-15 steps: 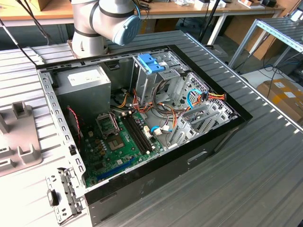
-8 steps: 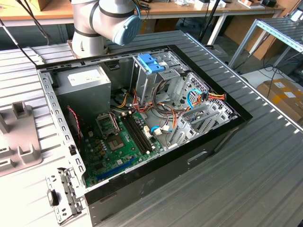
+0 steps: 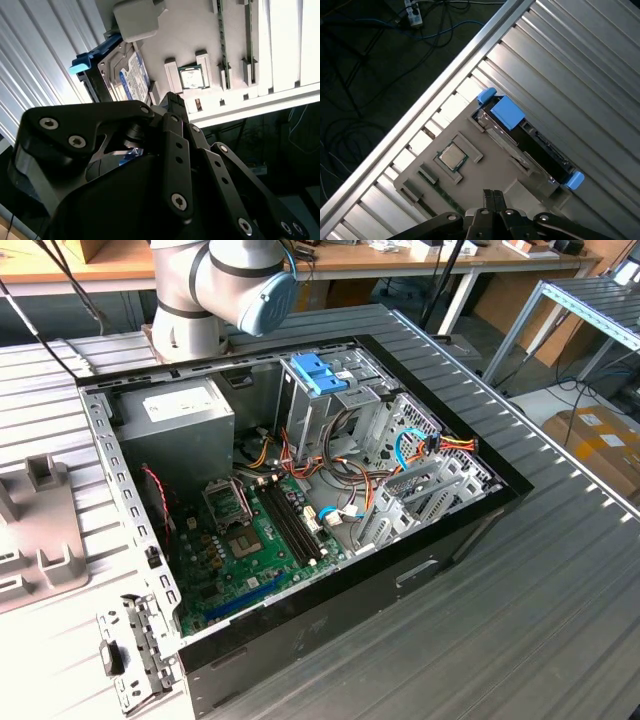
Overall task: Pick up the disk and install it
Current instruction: 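Pick up the disk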
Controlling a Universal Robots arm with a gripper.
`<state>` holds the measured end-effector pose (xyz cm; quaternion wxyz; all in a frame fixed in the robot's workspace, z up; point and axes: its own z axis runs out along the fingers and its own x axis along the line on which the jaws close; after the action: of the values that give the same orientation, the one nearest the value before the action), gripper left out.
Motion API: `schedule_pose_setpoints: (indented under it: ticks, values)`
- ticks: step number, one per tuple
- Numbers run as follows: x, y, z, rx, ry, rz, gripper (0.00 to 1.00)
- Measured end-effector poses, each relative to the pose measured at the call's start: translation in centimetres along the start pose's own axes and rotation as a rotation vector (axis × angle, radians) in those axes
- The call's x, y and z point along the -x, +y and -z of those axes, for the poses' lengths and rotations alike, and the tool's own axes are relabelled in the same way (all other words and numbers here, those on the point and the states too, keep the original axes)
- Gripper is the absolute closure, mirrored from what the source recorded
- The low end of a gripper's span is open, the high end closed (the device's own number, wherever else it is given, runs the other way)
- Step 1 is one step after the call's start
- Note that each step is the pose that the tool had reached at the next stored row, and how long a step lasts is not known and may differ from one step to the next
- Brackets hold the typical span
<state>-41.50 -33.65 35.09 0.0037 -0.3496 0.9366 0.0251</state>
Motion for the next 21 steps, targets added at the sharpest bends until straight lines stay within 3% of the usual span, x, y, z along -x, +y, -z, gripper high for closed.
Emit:
schedule_pose_setpoints:
  ticks: [21]
  values:
    - [0.00,0.00,0.00,0.0033,0.0061,0.137,0.89]
